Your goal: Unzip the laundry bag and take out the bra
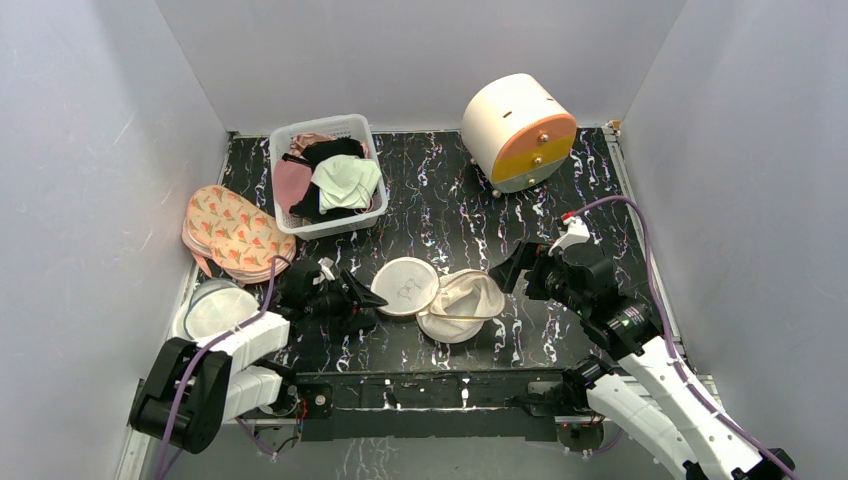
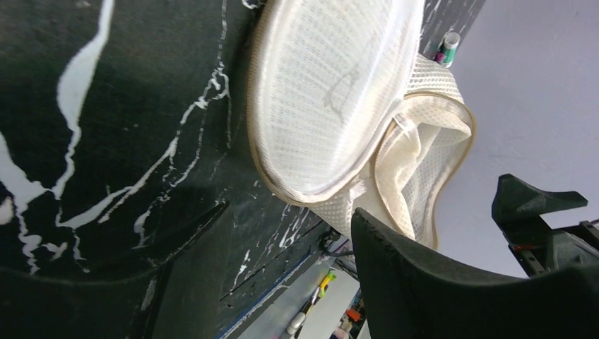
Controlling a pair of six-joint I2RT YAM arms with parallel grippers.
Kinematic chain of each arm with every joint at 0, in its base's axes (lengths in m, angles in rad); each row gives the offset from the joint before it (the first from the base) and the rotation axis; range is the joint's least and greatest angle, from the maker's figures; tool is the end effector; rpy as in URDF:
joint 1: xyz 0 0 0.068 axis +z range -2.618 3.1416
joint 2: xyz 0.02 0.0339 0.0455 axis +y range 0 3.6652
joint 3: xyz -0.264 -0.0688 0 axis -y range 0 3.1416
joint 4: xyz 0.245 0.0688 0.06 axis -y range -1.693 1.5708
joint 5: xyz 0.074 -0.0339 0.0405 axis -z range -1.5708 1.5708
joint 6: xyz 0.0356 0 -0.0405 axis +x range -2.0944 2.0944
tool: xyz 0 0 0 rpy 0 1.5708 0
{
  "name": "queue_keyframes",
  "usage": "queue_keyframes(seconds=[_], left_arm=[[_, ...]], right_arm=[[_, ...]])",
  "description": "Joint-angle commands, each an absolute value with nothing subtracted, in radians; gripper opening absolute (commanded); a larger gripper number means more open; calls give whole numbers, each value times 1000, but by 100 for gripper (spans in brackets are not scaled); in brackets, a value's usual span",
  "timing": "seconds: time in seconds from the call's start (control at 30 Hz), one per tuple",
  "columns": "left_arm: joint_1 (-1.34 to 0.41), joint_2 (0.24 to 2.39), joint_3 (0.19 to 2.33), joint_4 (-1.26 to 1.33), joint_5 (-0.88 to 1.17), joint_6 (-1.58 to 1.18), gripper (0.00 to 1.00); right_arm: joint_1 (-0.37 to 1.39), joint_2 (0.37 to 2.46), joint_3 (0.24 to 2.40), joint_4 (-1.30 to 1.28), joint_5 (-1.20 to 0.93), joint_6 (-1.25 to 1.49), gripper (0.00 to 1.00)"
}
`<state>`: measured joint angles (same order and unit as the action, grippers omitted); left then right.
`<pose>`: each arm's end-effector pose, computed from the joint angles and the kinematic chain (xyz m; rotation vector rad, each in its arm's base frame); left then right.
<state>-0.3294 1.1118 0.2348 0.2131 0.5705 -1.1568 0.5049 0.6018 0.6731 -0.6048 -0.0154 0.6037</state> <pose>0.1714 -0.0789 0.1361 -0.6764 2.4273 -1.3611 0.1195 0.0667 0.2845 0.0980 2.1767 0.6688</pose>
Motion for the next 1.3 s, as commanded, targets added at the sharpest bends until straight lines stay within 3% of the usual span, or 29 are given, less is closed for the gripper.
queue_keyframes(seconds=[0.0,0.6,0.93,1.27], left_arm=[[-330,1146,214,259,564,-1164,58],[-330,1352,209,453,566,-1163,35],[-330,1444,226,559,552,-1194,30],[-331,1374,314,446,513,-1134,3]], right_arm=[[509,588,677,-581,-10,604,96],[508,595,671,-578,-12,606,95],[509,598,669,-574,-13,604,95],[509,601,670,-575,-17,603,96]])
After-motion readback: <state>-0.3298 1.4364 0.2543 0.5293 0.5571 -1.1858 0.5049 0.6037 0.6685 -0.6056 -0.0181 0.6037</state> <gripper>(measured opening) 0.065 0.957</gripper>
